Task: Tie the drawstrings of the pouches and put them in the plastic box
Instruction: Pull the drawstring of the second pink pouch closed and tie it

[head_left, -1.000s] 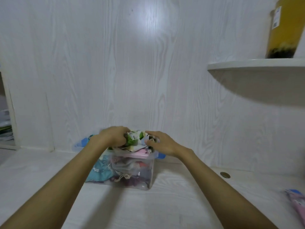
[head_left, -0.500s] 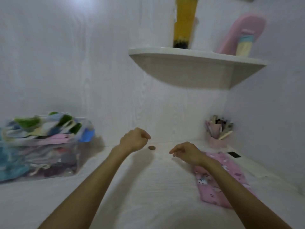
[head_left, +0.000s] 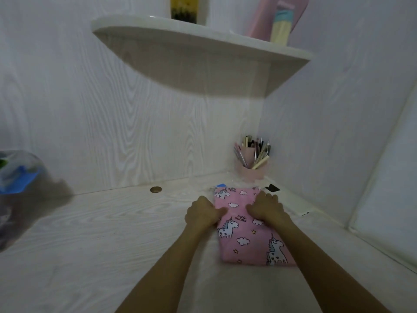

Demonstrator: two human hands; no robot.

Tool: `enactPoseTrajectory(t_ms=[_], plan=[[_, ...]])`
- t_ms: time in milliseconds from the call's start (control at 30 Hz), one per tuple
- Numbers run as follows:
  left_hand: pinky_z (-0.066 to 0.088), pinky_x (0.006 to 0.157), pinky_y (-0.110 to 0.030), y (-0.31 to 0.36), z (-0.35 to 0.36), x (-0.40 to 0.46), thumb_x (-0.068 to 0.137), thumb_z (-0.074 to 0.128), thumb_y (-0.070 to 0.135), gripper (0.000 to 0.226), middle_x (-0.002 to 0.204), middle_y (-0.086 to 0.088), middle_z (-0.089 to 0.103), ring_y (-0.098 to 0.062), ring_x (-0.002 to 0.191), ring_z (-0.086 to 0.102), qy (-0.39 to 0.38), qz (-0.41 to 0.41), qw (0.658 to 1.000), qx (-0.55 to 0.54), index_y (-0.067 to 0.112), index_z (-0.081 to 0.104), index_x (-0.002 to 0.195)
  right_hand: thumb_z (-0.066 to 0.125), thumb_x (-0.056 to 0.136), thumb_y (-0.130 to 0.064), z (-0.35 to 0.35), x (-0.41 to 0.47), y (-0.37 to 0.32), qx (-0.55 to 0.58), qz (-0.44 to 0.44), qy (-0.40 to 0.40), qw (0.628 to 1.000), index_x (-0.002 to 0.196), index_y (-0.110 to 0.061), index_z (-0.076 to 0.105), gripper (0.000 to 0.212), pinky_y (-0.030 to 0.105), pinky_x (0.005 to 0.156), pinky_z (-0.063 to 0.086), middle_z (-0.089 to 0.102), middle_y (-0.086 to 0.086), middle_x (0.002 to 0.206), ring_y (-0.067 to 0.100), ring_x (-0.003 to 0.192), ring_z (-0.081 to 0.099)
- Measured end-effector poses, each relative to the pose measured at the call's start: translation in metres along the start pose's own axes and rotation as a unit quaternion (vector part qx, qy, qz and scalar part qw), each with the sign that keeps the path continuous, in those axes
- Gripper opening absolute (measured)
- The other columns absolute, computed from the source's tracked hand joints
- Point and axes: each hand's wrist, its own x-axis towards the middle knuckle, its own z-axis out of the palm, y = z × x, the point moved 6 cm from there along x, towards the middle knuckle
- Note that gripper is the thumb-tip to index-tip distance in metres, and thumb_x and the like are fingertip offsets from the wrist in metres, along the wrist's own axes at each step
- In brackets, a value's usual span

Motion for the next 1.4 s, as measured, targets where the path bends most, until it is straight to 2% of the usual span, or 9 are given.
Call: enactPoseTrajectory(t_ms=[233, 367, 567, 767, 933, 1000, 1100, 1267, 1400], plan=[[0.043, 0.065, -0.026, 0.010, -0.017, -0.002, 0.081, 0.067, 0.023, 0.007, 0.073, -0.004, 0.060, -0.020, 0.067, 0.055, -0.030, 0.062, 0.995, -0.071, 0.024, 0.061, 0.076, 0.059, 0.087, -0.041, -0.009, 0.009, -0.018, 0.133, -0.045, 0.017, 0.990, 0.078, -0.012, 0.061, 0.031, 0.032, 0.074, 0.046, 0.061, 0.011, 0.084, 0.029, 0.088, 0.062], [0.042, 0.050, -0.020, 0.015, -0.082, -0.015, 0.084, 0.062, 0.015, 0.006, 0.066, -0.001, 0.062, -0.013, 0.057, 0.054, 0.016, 0.099, 0.988, -0.121, 0.019, 0.065, 0.080, 0.065, 0.085, -0.026, -0.039, -0.002, -0.064, 0.266, -0.170, 0.057, 0.947, 0.101, -0.010, 0.070, 0.023, 0.024, 0.069, 0.042, 0.065, 0.001, 0.095, 0.018, 0.092, 0.059], [0.038, 0.052, -0.020, -0.008, -0.200, -0.025, 0.085, 0.059, 0.011, 0.020, 0.062, 0.000, 0.055, -0.017, 0.059, 0.050, 0.152, 0.101, 0.971, -0.157, 0.022, 0.060, 0.069, 0.068, 0.084, -0.014, -0.080, -0.015, -0.154, 0.423, -0.250, 0.084, 0.867, 0.100, -0.011, 0.066, 0.016, 0.018, 0.060, 0.040, 0.053, -0.007, 0.067, 0.010, 0.067, 0.052], [0.050, 0.062, -0.029, -0.041, -0.275, -0.039, 0.091, 0.057, 0.025, 0.013, 0.072, -0.003, 0.063, -0.016, 0.063, 0.058, 0.257, 0.138, 0.942, -0.167, 0.015, 0.065, 0.093, 0.069, 0.082, -0.016, -0.077, -0.044, -0.231, 0.438, -0.316, 0.131, 0.832, 0.088, -0.023, 0.062, 0.012, 0.029, 0.067, 0.050, 0.060, -0.009, 0.075, 0.009, 0.068, 0.057], [0.047, 0.061, -0.027, -0.108, -0.255, -0.056, 0.091, 0.060, 0.018, 0.018, 0.065, 0.007, 0.062, -0.011, 0.065, 0.055, 0.213, 0.112, 0.963, -0.124, 0.022, 0.062, 0.073, 0.072, 0.077, -0.020, -0.005, -0.070, -0.238, 0.393, -0.337, 0.103, 0.849, 0.078, -0.029, 0.061, 0.014, 0.029, 0.059, 0.050, 0.061, -0.014, 0.066, 0.007, 0.063, 0.059], [0.045, 0.059, -0.024, -0.135, -0.240, -0.064, 0.081, 0.071, 0.030, 0.009, 0.069, 0.014, 0.064, -0.011, 0.071, 0.058, 0.174, 0.089, 0.976, -0.096, 0.028, 0.064, 0.076, 0.073, 0.076, -0.019, 0.022, -0.078, -0.231, 0.389, -0.334, 0.085, 0.855, 0.079, -0.026, 0.065, 0.011, 0.031, 0.062, 0.050, 0.061, -0.014, 0.065, 0.006, 0.062, 0.059], [0.051, 0.074, -0.026, -0.159, -0.225, -0.075, 0.053, 0.068, 0.060, 0.039, 0.084, 0.016, 0.068, -0.005, 0.082, 0.064, 0.159, 0.051, 0.980, -0.107, 0.038, 0.064, 0.084, 0.076, 0.074, -0.018, 0.052, -0.088, -0.229, 0.385, -0.334, 0.070, 0.858, 0.082, -0.022, 0.068, 0.012, 0.022, 0.058, 0.044, 0.060, -0.014, 0.072, 0.000, 0.063, 0.054], [0.048, 0.063, -0.023, -0.151, -0.210, -0.069, 0.084, 0.044, 0.068, 0.049, 0.096, -0.005, 0.065, -0.021, 0.080, 0.061, 0.159, -0.026, 0.973, -0.168, 0.023, 0.063, 0.092, 0.080, 0.068, -0.017, 0.057, -0.097, -0.237, 0.360, -0.378, 0.103, 0.846, 0.076, -0.026, 0.064, 0.021, 0.008, 0.073, 0.037, 0.052, -0.010, 0.107, 0.004, 0.099, 0.047], [0.049, 0.083, -0.034, -0.159, -0.204, -0.057, 0.089, 0.052, 0.052, 0.042, 0.091, -0.011, 0.065, -0.030, 0.095, 0.063, 0.187, -0.073, 0.941, -0.274, 0.013, 0.065, 0.079, 0.078, 0.070, -0.015, 0.058, -0.104, -0.243, 0.322, -0.440, 0.112, 0.830, 0.079, -0.023, 0.059, 0.023, 0.019, 0.077, 0.043, 0.056, -0.020, 0.111, 0.002, 0.104, 0.048]])
